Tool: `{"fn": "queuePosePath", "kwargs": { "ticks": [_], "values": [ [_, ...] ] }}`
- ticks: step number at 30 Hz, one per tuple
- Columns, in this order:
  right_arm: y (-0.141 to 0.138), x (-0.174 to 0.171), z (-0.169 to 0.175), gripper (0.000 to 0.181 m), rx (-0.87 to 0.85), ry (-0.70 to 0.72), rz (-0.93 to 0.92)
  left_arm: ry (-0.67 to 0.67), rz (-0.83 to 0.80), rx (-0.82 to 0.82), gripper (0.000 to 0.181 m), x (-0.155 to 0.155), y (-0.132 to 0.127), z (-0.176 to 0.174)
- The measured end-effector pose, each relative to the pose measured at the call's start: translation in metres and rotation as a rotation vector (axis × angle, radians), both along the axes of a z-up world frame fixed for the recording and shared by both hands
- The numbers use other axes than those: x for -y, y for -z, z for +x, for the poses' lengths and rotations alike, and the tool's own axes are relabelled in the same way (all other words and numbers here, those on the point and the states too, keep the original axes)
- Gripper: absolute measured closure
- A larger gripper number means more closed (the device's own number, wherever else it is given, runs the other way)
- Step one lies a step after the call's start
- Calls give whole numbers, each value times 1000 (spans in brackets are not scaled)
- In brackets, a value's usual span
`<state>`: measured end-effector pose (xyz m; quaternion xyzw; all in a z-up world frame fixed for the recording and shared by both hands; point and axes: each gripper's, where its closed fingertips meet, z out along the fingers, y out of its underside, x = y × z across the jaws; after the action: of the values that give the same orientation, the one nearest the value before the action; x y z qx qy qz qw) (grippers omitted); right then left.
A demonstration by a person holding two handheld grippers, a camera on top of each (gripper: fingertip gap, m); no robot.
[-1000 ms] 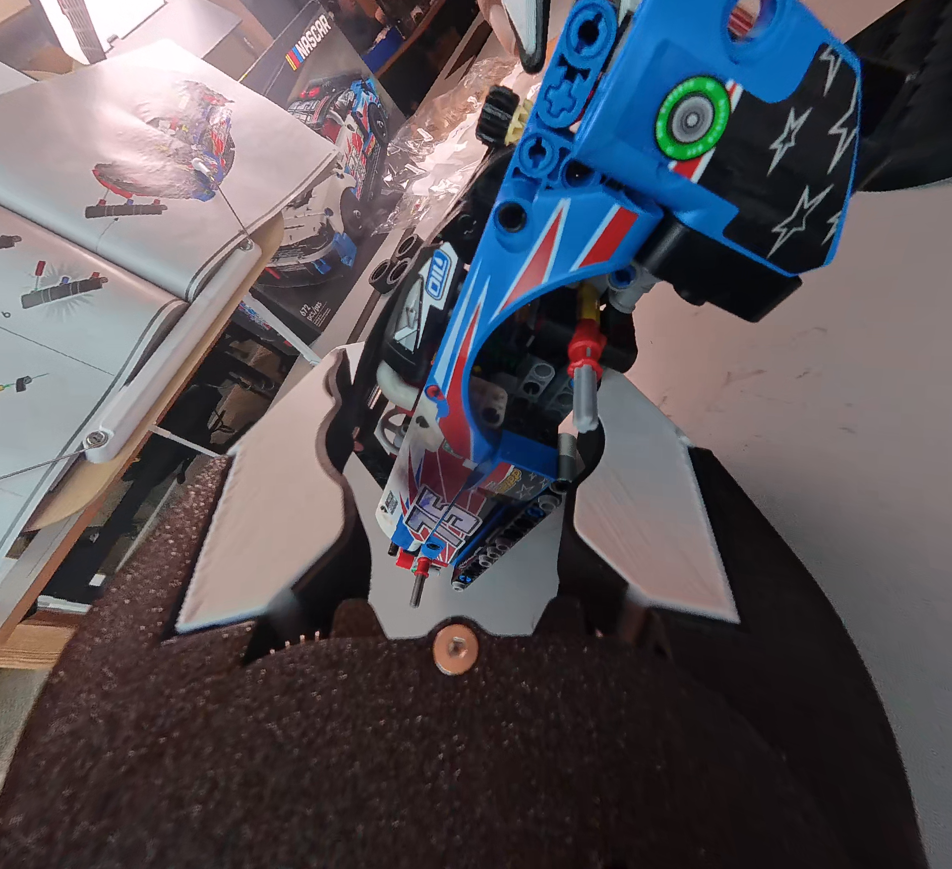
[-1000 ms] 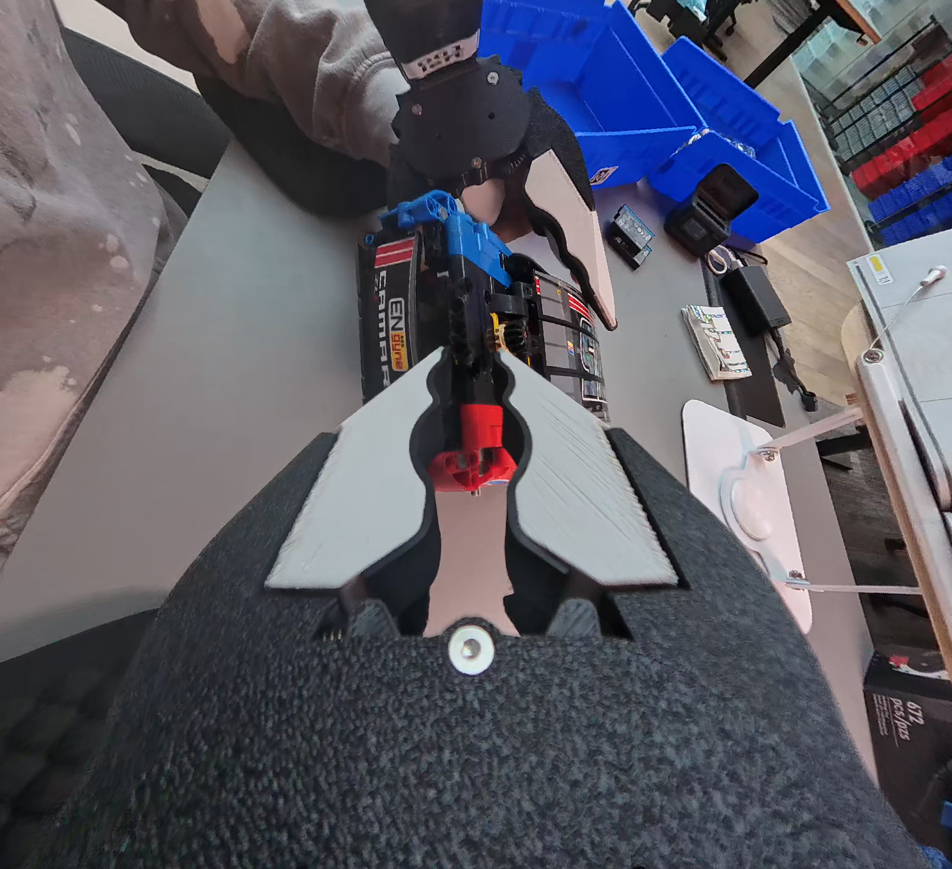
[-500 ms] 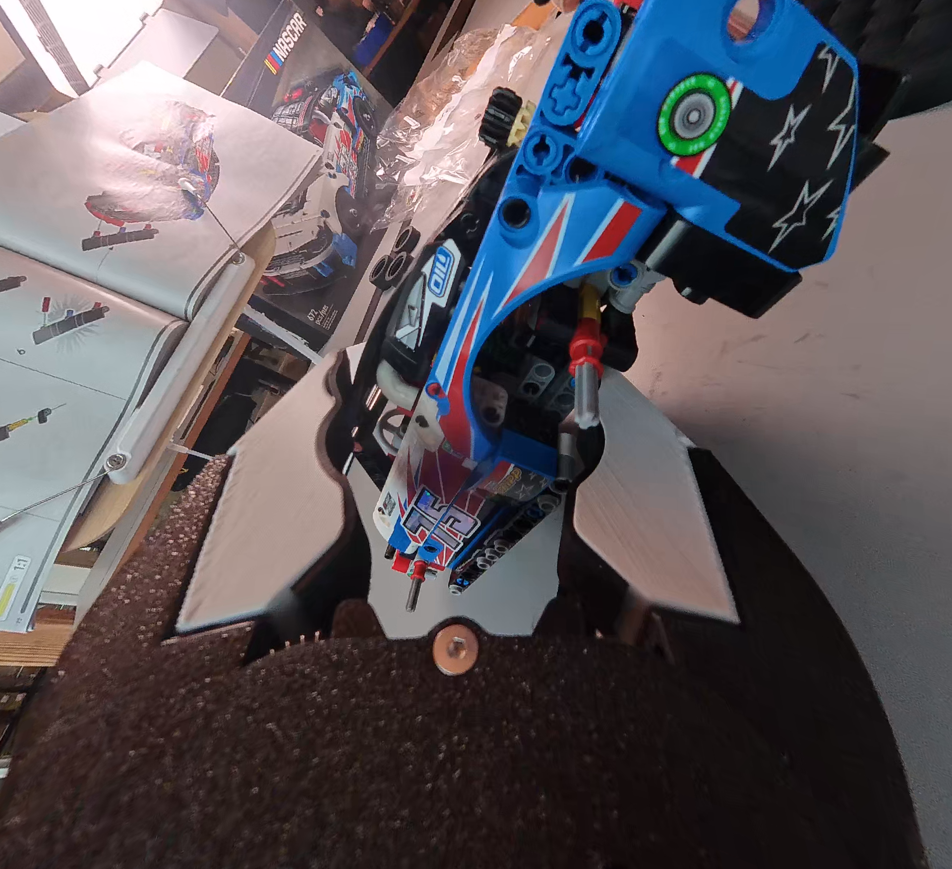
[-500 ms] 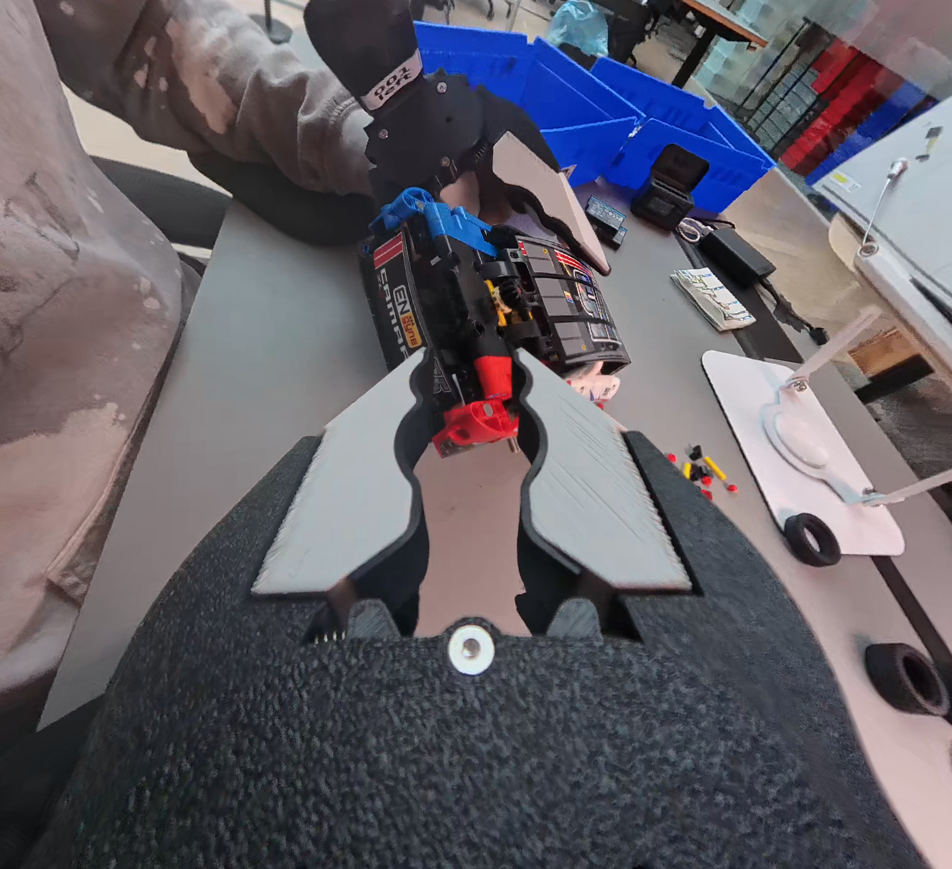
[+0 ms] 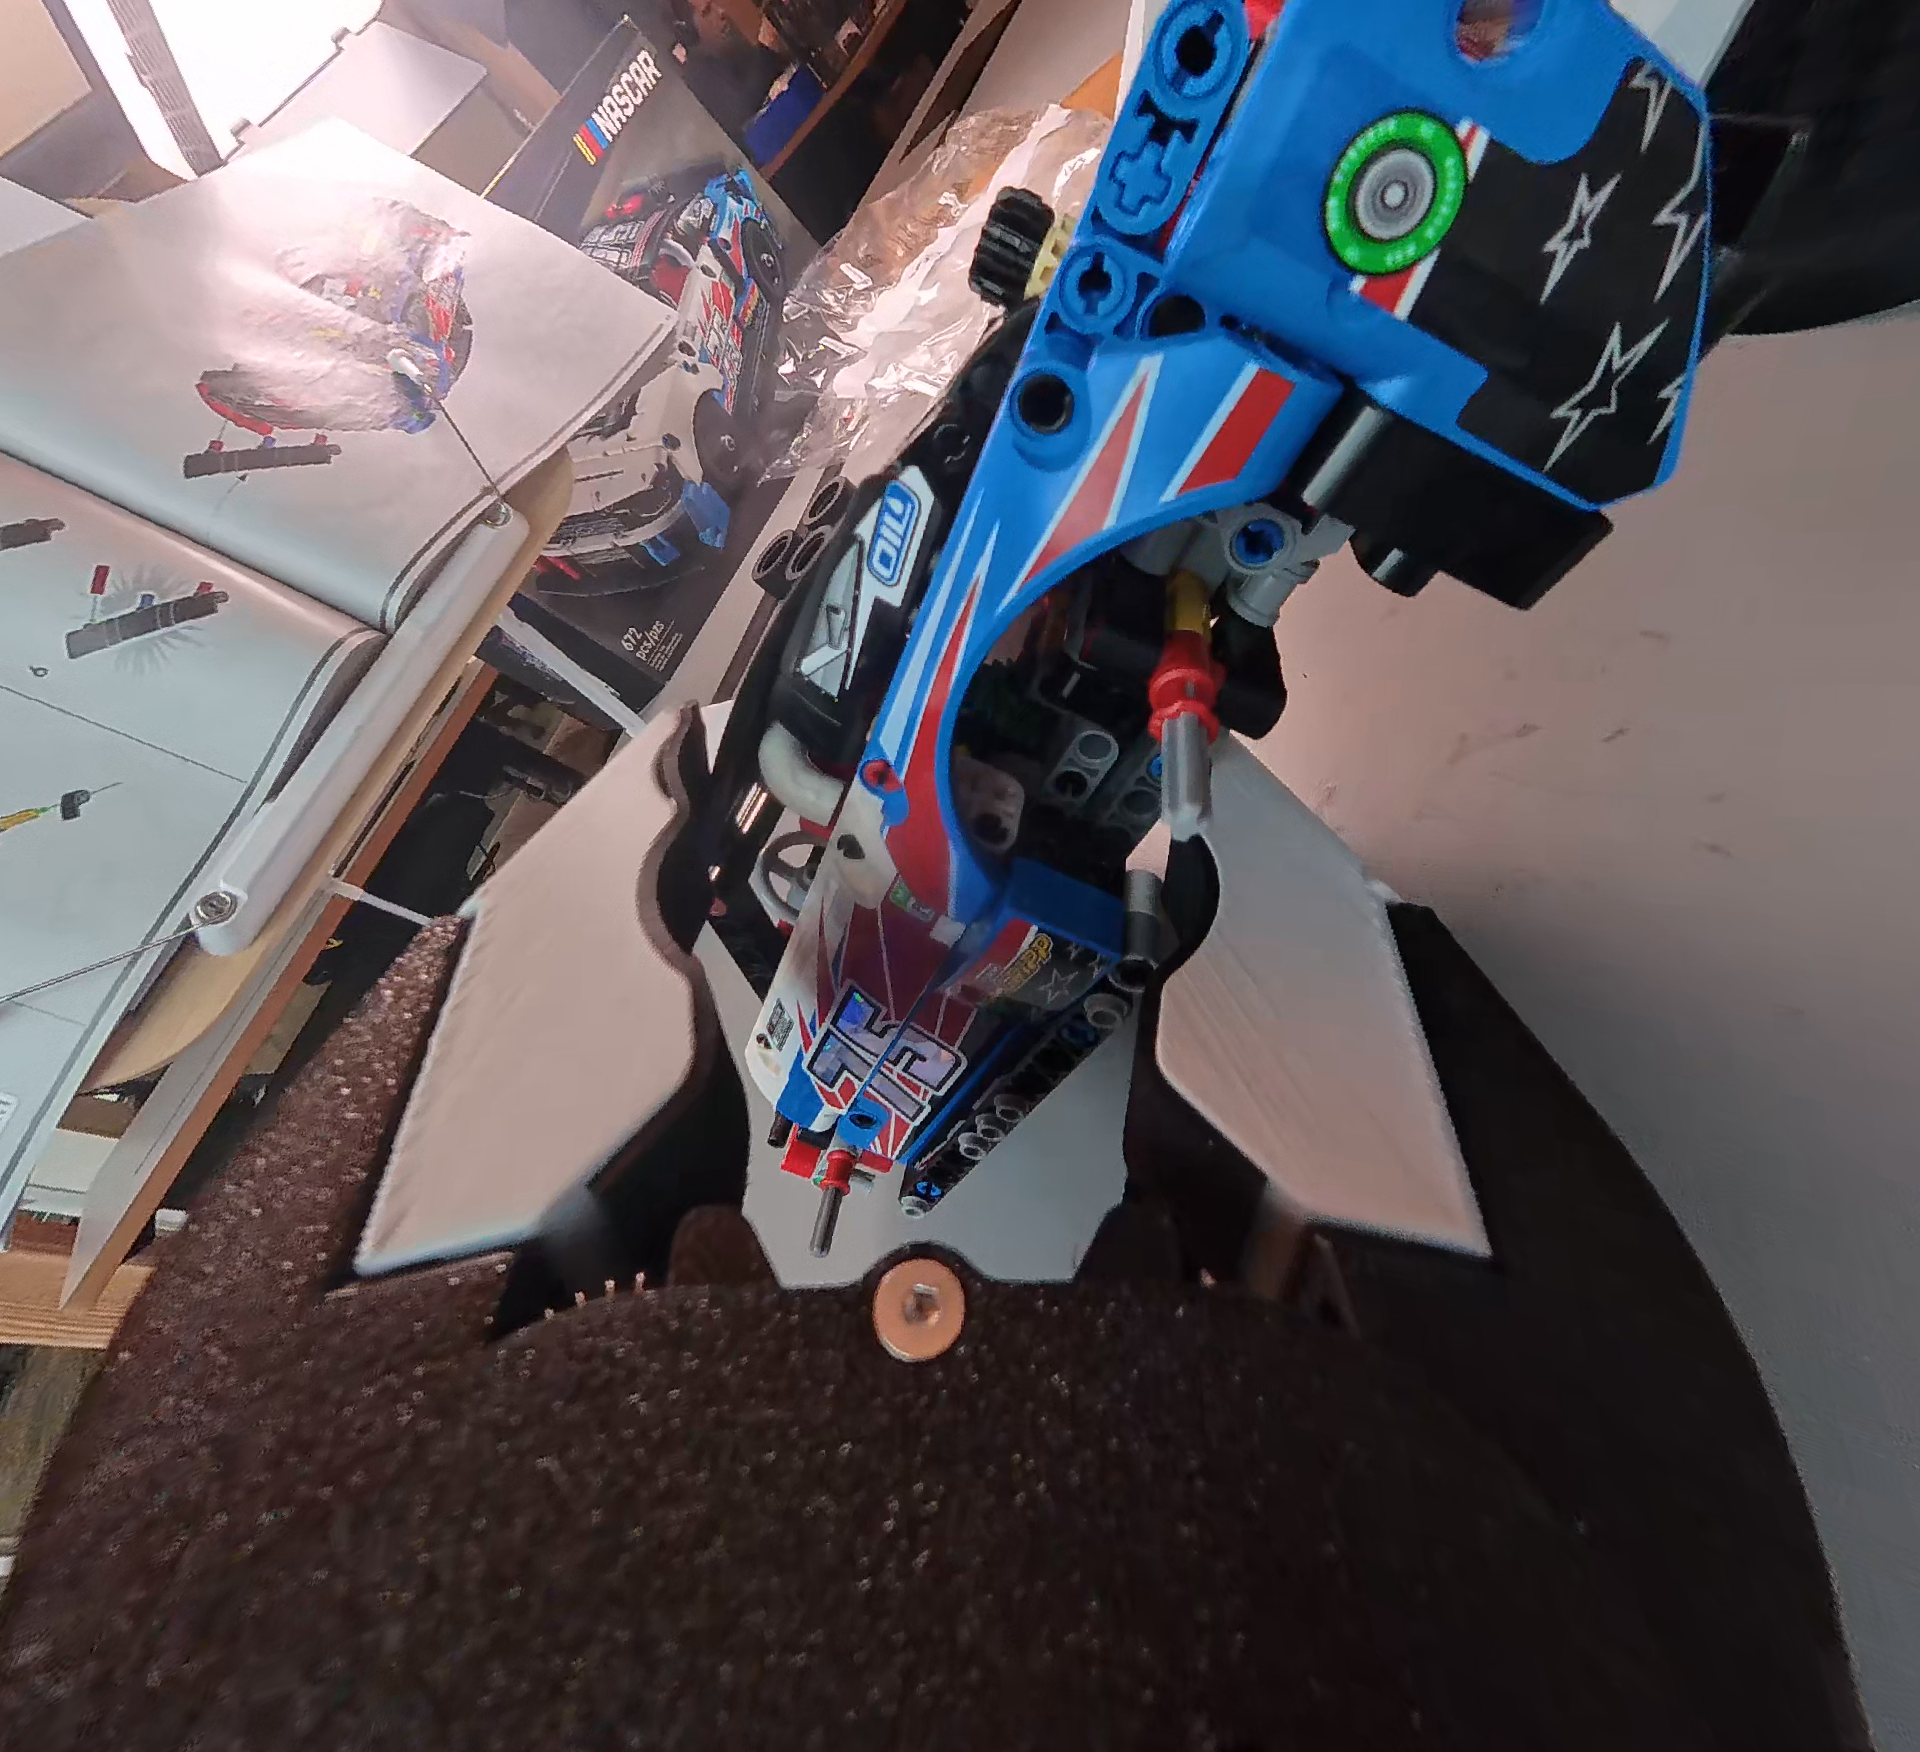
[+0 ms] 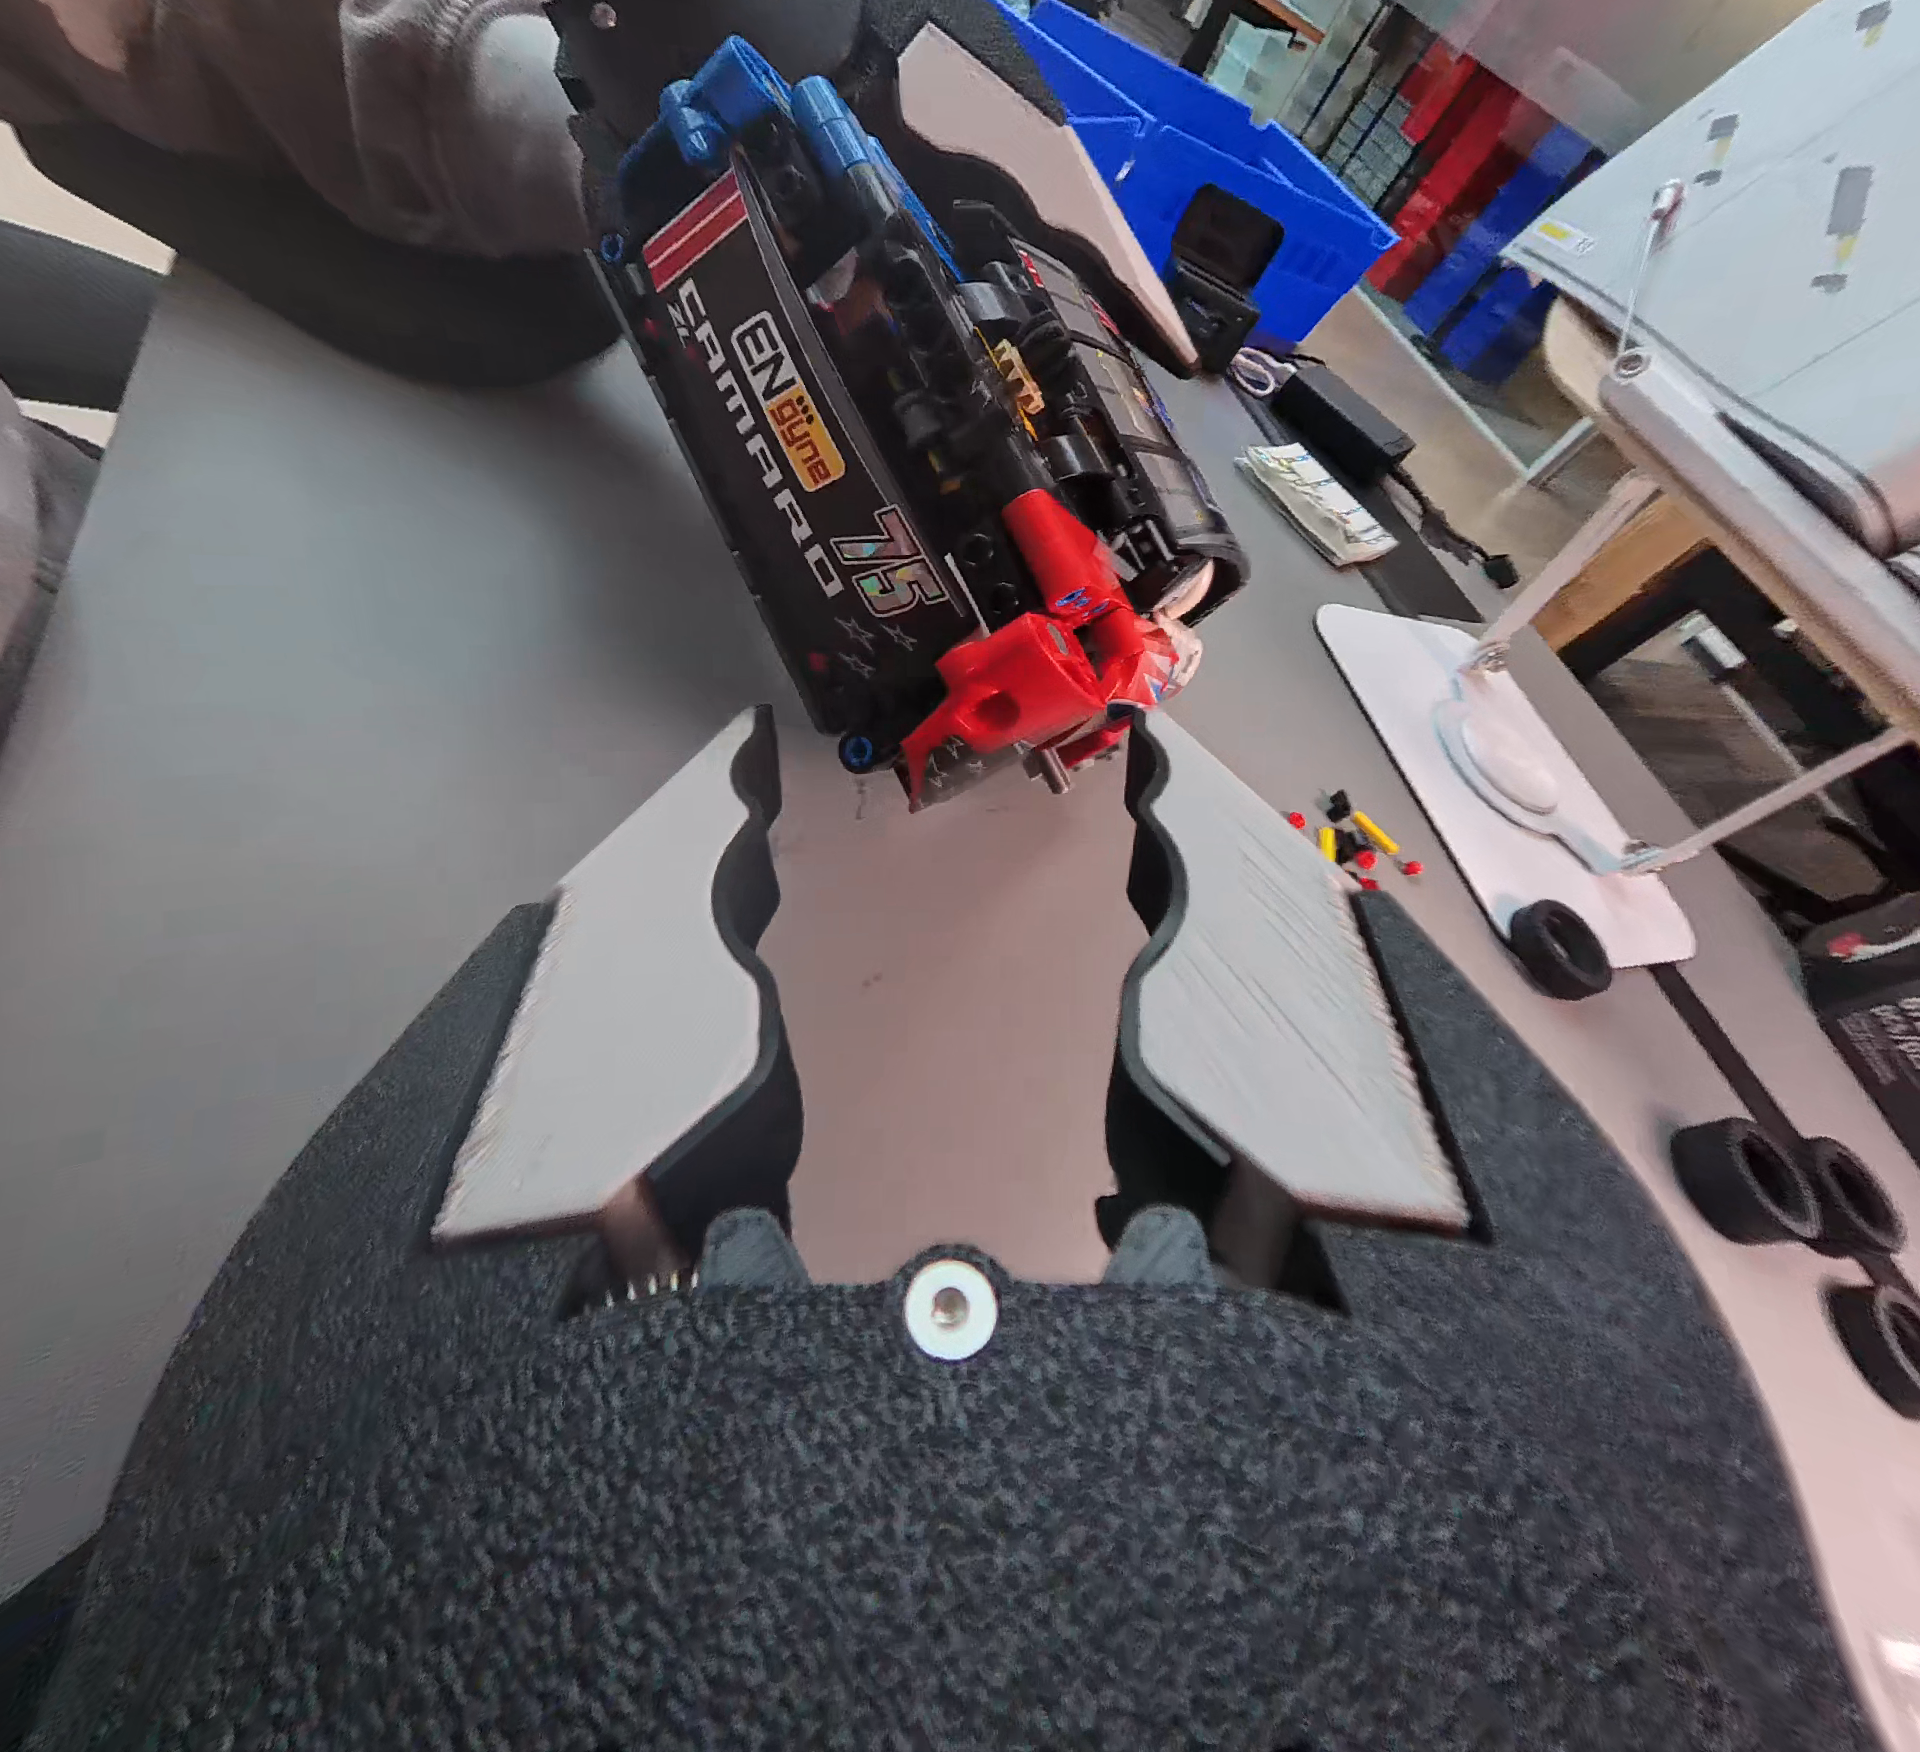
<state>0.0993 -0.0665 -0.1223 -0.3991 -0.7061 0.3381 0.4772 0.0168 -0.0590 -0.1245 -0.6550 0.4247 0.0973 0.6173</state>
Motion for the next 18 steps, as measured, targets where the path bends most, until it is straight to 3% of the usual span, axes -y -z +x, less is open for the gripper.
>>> {"fn": "queuePosePath", "kwargs": {
  "ticks": [1, 11, 13, 18],
  "values": [
    [-2, -2, -2, 120, -10, 7, 20, 1, -1, 10, 94, 1, -1, -1],
    [-26, -2, -3, 141, -110, 14, 47, 3, -3, 113, 93, 3, -11, -7],
    [-33, 0, -2, 156, -140, 3, 27, 1, -6, 153, 93, 3, -15, -10],
    [-43, 7, -4, 163, -192, -25, -21, 11, -29, 195, 94, 4, -15, -11]
  ]
}}
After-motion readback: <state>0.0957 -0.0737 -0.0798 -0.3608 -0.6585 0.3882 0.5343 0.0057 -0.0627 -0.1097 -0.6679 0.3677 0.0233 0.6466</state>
